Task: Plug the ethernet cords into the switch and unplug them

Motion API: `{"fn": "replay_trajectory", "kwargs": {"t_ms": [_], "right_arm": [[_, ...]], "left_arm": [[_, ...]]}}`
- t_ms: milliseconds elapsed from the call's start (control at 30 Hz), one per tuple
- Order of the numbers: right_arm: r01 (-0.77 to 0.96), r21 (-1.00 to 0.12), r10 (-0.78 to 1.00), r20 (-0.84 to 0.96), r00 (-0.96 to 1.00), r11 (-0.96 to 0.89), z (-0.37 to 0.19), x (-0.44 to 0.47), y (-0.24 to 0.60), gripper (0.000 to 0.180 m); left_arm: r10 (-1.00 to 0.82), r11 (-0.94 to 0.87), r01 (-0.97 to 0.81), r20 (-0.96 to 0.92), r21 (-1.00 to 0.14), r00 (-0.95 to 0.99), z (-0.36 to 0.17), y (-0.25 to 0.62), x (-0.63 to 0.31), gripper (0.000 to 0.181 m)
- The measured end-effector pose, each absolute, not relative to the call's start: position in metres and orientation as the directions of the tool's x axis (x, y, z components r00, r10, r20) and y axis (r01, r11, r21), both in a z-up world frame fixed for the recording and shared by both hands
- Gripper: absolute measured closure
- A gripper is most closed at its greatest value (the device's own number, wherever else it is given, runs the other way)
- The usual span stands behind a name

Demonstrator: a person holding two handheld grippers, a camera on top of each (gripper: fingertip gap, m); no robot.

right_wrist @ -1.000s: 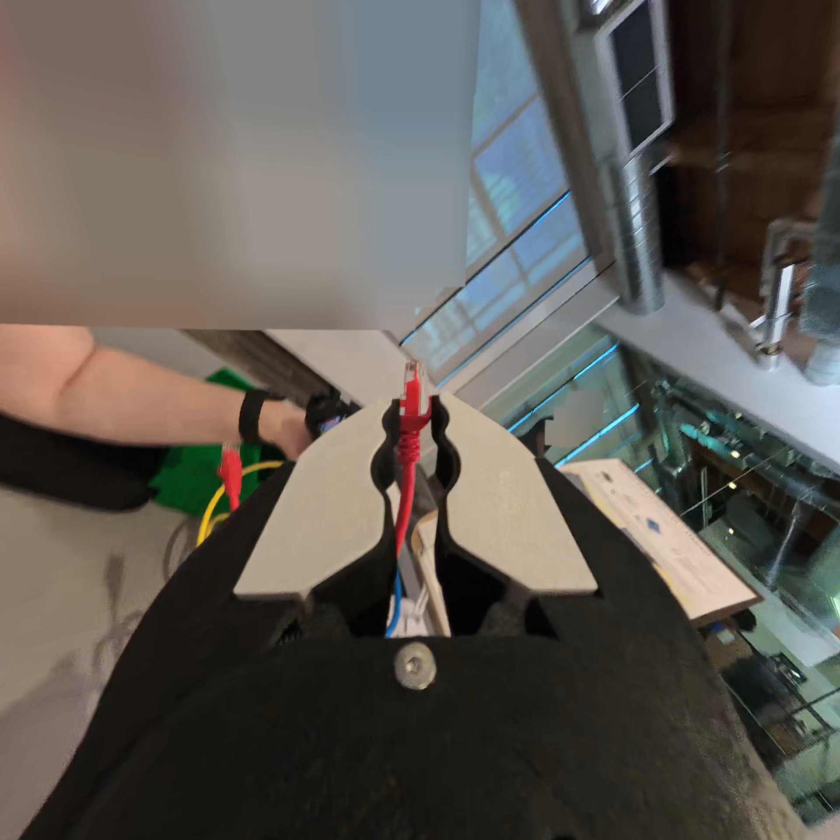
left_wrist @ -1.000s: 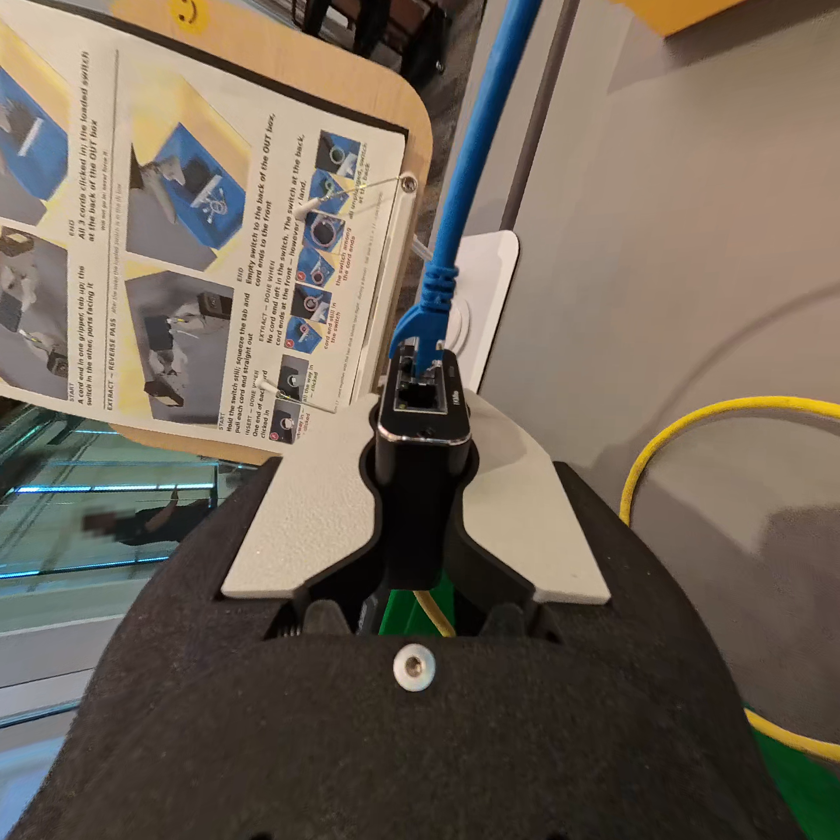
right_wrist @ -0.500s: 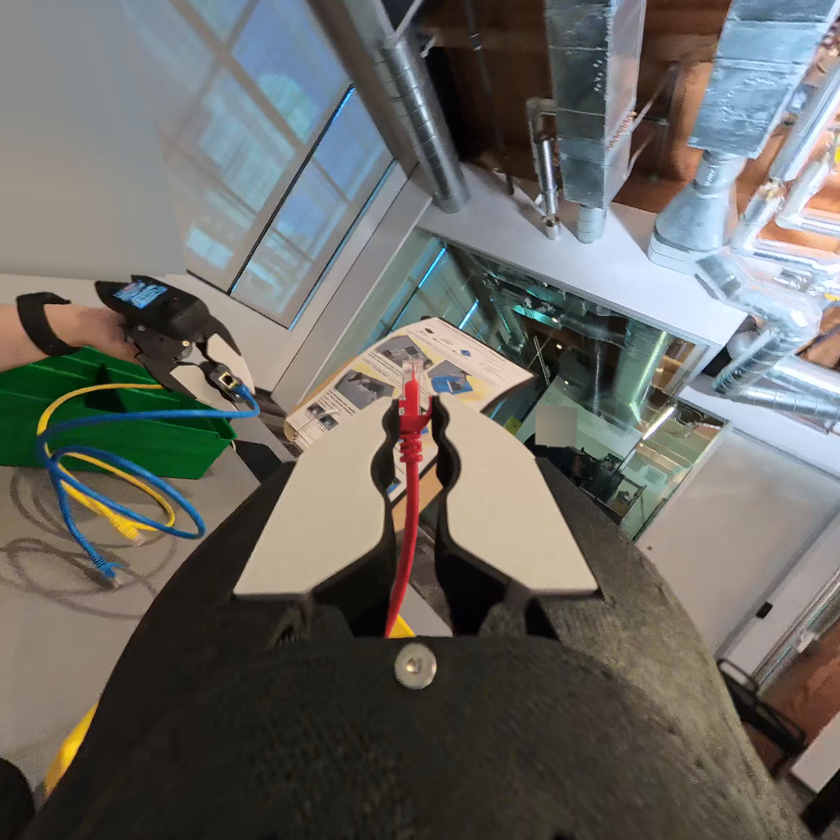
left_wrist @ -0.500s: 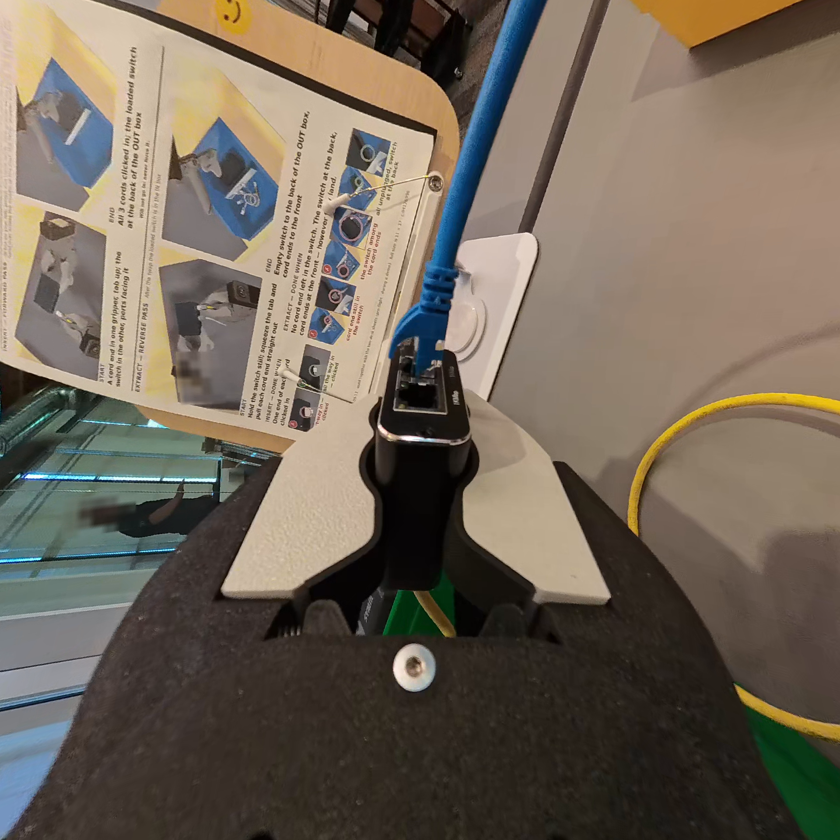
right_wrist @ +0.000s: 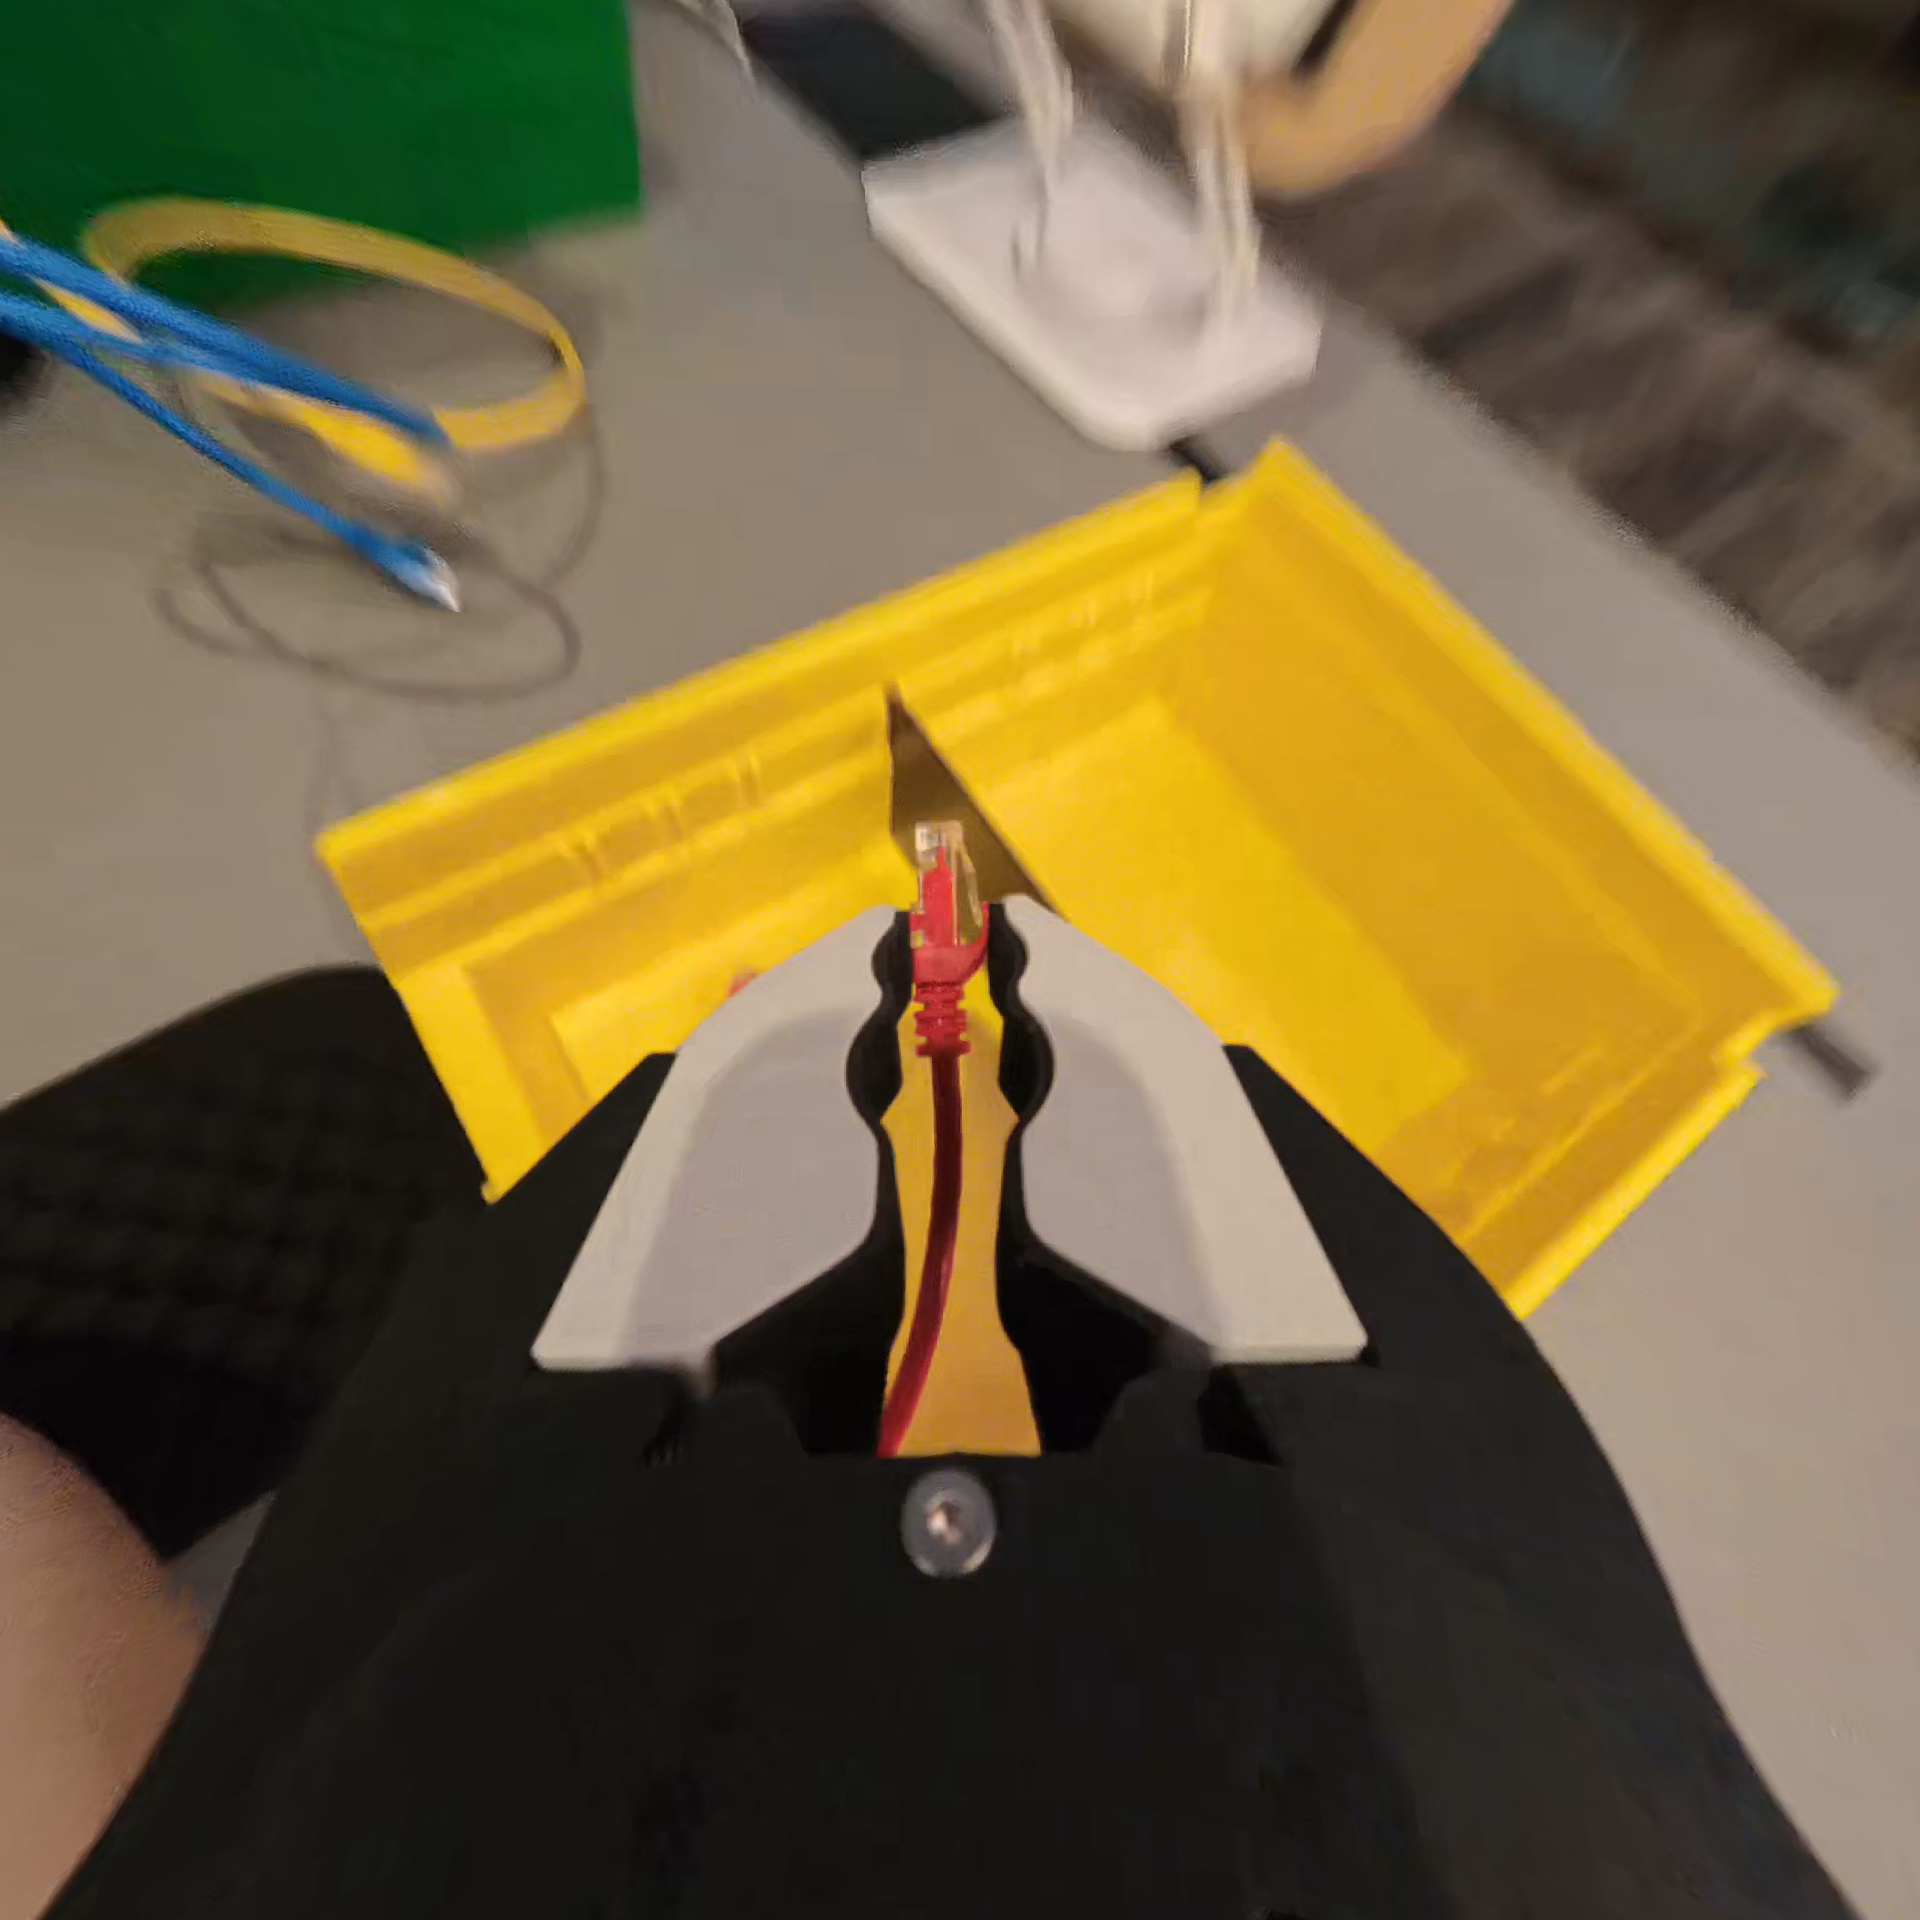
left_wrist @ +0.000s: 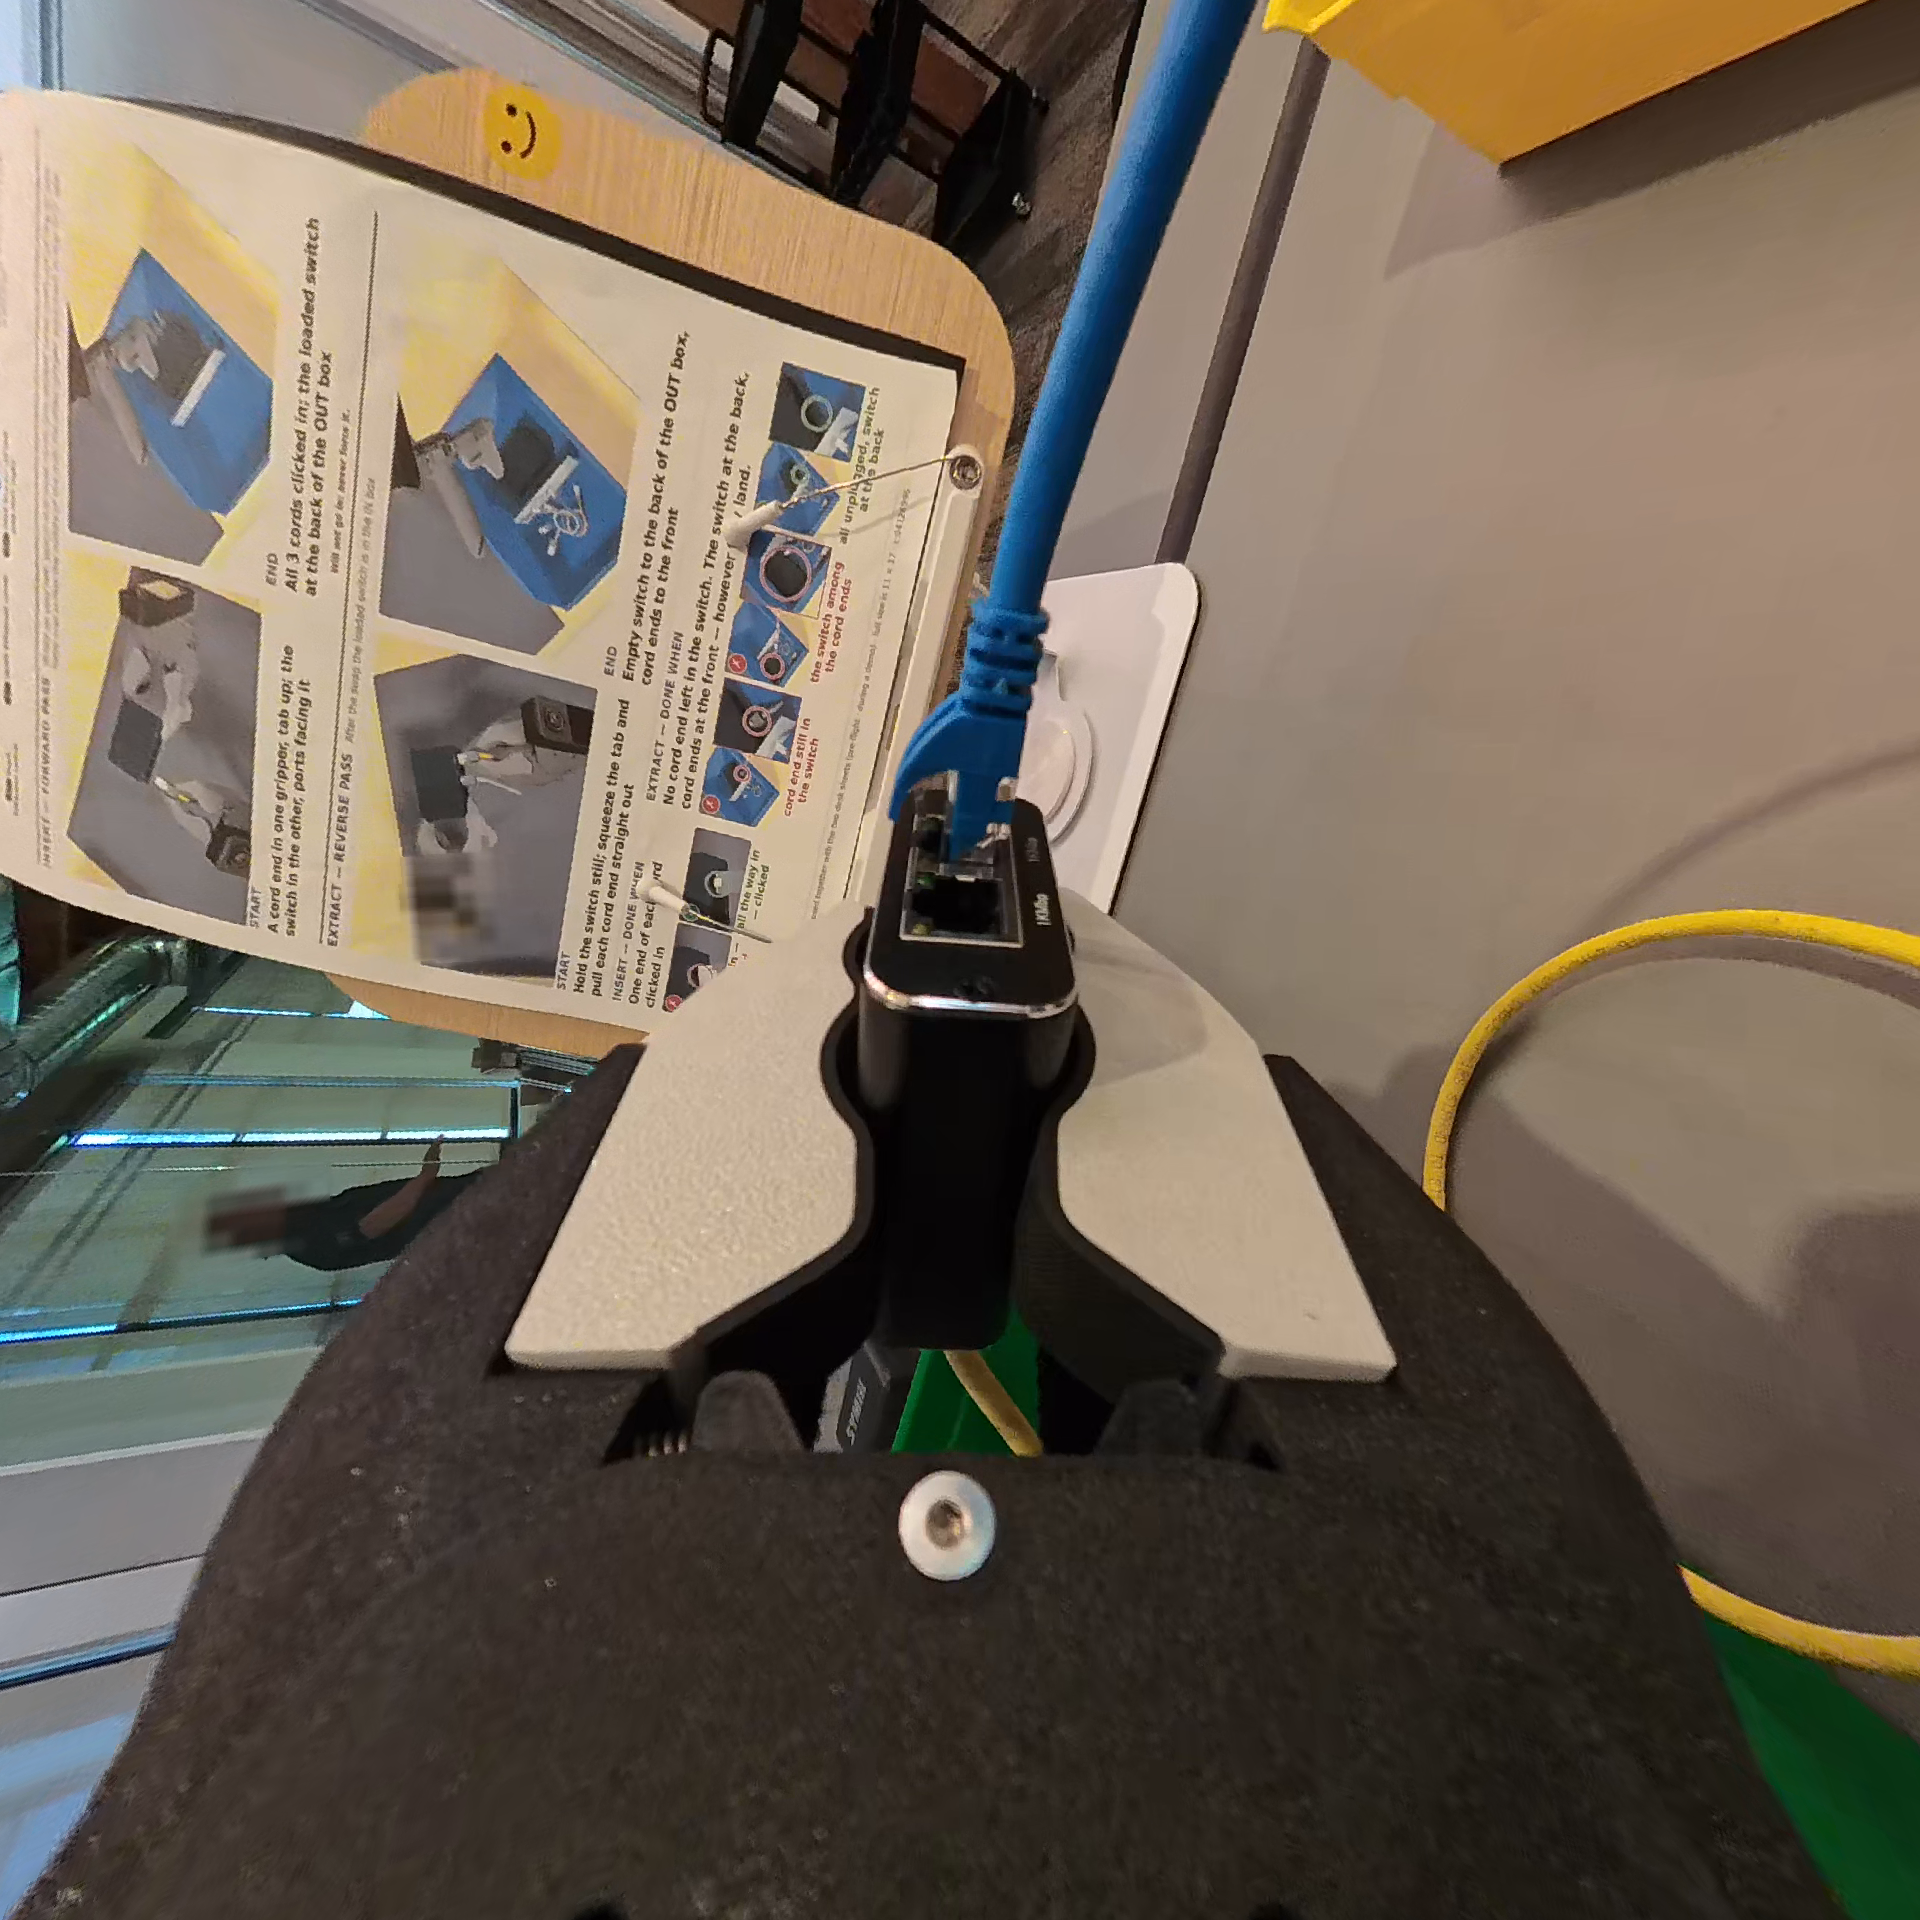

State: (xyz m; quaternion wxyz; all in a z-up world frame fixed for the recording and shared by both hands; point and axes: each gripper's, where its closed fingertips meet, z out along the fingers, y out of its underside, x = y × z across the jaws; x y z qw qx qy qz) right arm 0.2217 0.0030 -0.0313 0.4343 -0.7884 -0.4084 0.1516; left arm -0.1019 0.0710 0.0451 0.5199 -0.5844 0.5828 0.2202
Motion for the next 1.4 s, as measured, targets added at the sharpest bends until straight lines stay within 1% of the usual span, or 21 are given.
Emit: {"fn": "replay_trajectory", "kwargs": {"t_ms": [67,167,367,433,467,533,600,633,667,700,833,933,967,1033,1100,1167,1267,1367,1400], "right_arm": [[0.581,-0.702,0.752,0.098,0.652,-0.412,-0.061,0.232,0.007,0.164],[0.585,-0.709,0.785,0.073,0.615,-0.393,-0.066,0.219,0.011,0.163],[0.651,-0.662,0.751,0.197,0.63,-0.372,-0.062,0.221,0.02,0.147],[0.659,-0.647,0.737,0.216,0.641,-0.384,-0.059,0.225,0.02,0.147],[0.656,-0.648,0.722,0.23,0.652,-0.386,-0.055,0.227,0.02,0.146],[0.642,-0.691,0.72,0.255,0.646,-0.332,-0.038,0.221,0.018,0.145],[0.622,-0.716,0.737,0.225,0.637,-0.318,-0.03,0.213,0.012,0.155],[0.628,-0.698,0.748,0.199,0.633,-0.345,-0.033,0.211,0.008,0.156],[0.657,-0.659,0.744,0.216,0.633,-0.367,-0.038,0.216,0.008,0.157],[0.682,-0.635,0.722,0.271,0.637,-0.363,-0.038,0.221,0.013,0.158],[0.649,-0.721,0.616,0.404,0.676,-0.24,0.003,0.22,0.033,0.159],[0.675,-0.693,0.61,0.428,0.667,-0.252,0.006,0.218,0.031,0.159],[0.691,-0.695,0.609,0.465,0.643,-0.199,0.014,0.211,0.031,0.158],[0.689,-0.724,0.606,0.532,0.592,-0.038,0.041,0.181,0.029,0.155],[0.652,-0.747,0.589,0.588,0.555,0.132,0.075,0.144,0.025,0.153],[0.601,-0.74,0.585,0.641,0.497,0.301,0.101,0.101,0.014,0.15],[0.573,-0.662,0.556,0.737,0.384,0.483,0.116,0.039,-0.003,0.149],[0.639,-0.507,0.462,0.849,0.255,0.578,0.11,-0.004,-0.013,0.151],[0.645,-0.447,0.417,0.884,0.212,0.62,0.109,-0.015,-0.019,0.155]], "left_arm": [[-0.452,0.223,-0.91,-0.864,-0.35,0.222,0.046,0.07,-0.101,0.154],[-0.455,0.231,-0.909,-0.864,-0.348,0.215,0.045,0.068,-0.098,0.154],[-0.459,0.24,-0.909,-0.865,-0.342,0.204,0.045,0.066,-0.096,0.154],[-0.455,0.245,-0.907,-0.866,-0.344,0.206,0.046,0.065,-0.096,0.154],[-0.453,0.248,-0.905,-0.867,-0.346,0.208,0.047,0.065,-0.096,0.154],[-0.449,0.256,-0.9,-0.868,-0.353,0.212,0.05,0.064,-0.096,0.154],[-0.442,0.265,-0.895,-0.87,-0.359,0.218,0.053,0.063,-0.095,0.154],[-0.442,0.267,-0.893,-0.869,-0.363,0.221,0.054,0.063,-0.095,0.154],[-0.442,0.27,-0.89,-0.868,-0.367,0.224,0.055,0.062,-0.095,0.154],[-0.442,0.275,-0.886,-0.868,-0.373,0.227,0.056,0.061,-0.095,0.154],[-0.435,0.301,-0.87,-0.868,-0.39,0.238,0.061,0.058,-0.092,0.154],[-0.429,0.321,-0.857,-0.868,-0.404,0.248,0.066,0.054,-0.09,0.154],[-0.428,0.336,-0.847,-0.868,-0.412,0.252,0.068,0.053,-0.088,0.154],[-0.422,0.38,-0.82,-0.869,-0.427,0.257,0.073,0.047,-0.081,0.154],[-0.431,0.426,-0.789,-0.866,-0.442,0.253,0.076,0.039,-0.073,0.154],[-0.419,0.478,-0.759,-0.874,-0.442,0.246,0.081,0.03,-0.065,0.154],[-0.415,0.519,-0.736,-0.881,-0.435,0.228,0.083,0.02,-0.057,0.154],[-0.396,0.554,-0.728,-0.897,-0.404,0.196,0.083,0.012,-0.051,0.154],[-0.389,0.56,-0.729,-0.901,-0.395,0.19,0.084,0.01,-0.05,0.154]]}}
